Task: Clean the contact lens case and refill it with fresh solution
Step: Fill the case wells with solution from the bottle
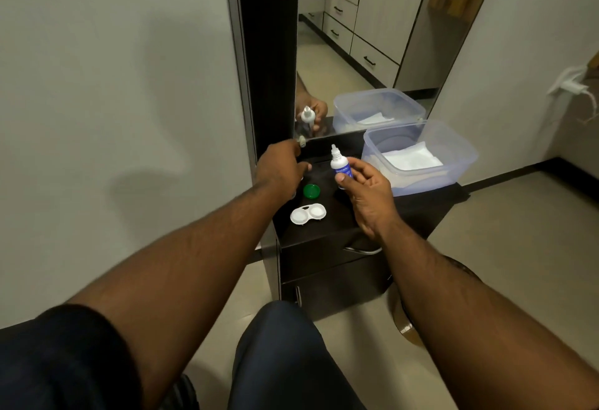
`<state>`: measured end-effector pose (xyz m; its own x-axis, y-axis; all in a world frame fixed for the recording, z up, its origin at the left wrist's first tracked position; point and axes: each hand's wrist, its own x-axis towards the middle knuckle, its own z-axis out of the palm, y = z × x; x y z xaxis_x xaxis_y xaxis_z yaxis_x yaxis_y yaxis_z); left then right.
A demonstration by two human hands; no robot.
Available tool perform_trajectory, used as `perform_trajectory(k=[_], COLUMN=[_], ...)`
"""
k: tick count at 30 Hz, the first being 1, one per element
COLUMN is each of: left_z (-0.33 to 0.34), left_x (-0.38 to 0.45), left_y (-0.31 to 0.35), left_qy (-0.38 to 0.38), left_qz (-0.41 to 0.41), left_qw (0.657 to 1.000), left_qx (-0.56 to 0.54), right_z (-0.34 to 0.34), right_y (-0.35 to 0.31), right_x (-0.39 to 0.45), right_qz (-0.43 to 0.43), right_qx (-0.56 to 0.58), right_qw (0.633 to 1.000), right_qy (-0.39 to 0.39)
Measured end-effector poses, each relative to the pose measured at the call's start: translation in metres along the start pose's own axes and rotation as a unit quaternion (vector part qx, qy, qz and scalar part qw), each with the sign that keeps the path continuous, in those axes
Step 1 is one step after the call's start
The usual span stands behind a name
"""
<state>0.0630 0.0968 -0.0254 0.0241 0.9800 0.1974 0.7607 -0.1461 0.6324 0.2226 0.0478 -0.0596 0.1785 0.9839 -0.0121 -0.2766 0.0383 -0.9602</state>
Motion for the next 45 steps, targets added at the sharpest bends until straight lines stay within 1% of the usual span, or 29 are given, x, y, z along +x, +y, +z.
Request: perform_trajectory(k=[2, 4, 6, 8, 10, 12, 14, 17, 19, 23, 31, 35, 37, 41, 45], left_z=[0.003, 0.005, 0.007, 0.005, 0.003, -0.001, -0.005, -0.008, -0.006, 0.001, 0.011, 0.012, 0.013, 0.022, 0.026], left_x=[0.0, -0.001, -0.002, -0.003, -0.006, -0.008, -0.012, -0.014, -0.012, -0.009, -0.012, -0.012, -0.013, -0.02, -0.023], left_y=[-0.004, -0.008, -0.011, -0.013, -0.009, 0.0, 0.015, 0.035, 0.04, 0.038, 0.037, 0.037, 0.039, 0.041, 0.042], left_qy=[-0.002, -0.022, -0.034, -0.025, 0.018, 0.063, 0.08, 0.098, 0.098, 0.059, 0.039, 0.026, 0.029, 0.059, 0.071], left_qz=[-0.013, -0.031, -0.044, -0.042, -0.017, 0.023, 0.067, 0.098, 0.096, 0.101, 0.106, 0.082, 0.068, 0.053, 0.058], left_qw=[1.0, 0.999, 0.998, 0.999, 0.998, 0.985, 0.968, 0.954, 0.954, 0.974, 0.981, 0.986, 0.987, 0.984, 0.977], left_qx=[0.006, 0.013, 0.0, -0.021, -0.065, -0.156, -0.227, -0.267, -0.265, -0.196, -0.155, -0.146, -0.146, -0.158, -0.194], right_z=[0.0, 0.0, -0.001, 0.0, 0.001, 0.0, 0.0, 0.0, -0.001, -0.001, -0.001, -0.002, -0.002, -0.002, -0.002], right_y=[0.002, 0.004, 0.004, 0.004, 0.004, 0.005, 0.005, 0.004, 0.004, 0.003, 0.002, 0.003, 0.003, 0.004, 0.003], right_x=[0.002, 0.003, 0.004, 0.003, 0.002, 0.004, 0.005, 0.004, 0.004, 0.003, 0.003, 0.003, 0.003, 0.003, 0.003], right_qz=[0.0, -0.002, -0.001, -0.004, -0.007, -0.009, -0.01, -0.011, -0.01, -0.005, -0.001, 0.004, 0.002, 0.006, 0.005], right_qx=[-0.012, -0.019, -0.021, -0.017, -0.023, -0.029, -0.036, -0.041, -0.039, -0.035, -0.063, -0.067, -0.066, -0.059, -0.045], right_qw=[1.0, 1.0, 1.0, 1.0, 1.0, 1.0, 0.999, 0.999, 0.999, 0.999, 0.998, 0.998, 0.998, 0.998, 0.999], right_qy=[0.008, 0.008, 0.011, 0.009, 0.007, 0.007, 0.005, 0.003, 0.004, 0.001, 0.0, -0.006, -0.007, -0.006, -0.005])
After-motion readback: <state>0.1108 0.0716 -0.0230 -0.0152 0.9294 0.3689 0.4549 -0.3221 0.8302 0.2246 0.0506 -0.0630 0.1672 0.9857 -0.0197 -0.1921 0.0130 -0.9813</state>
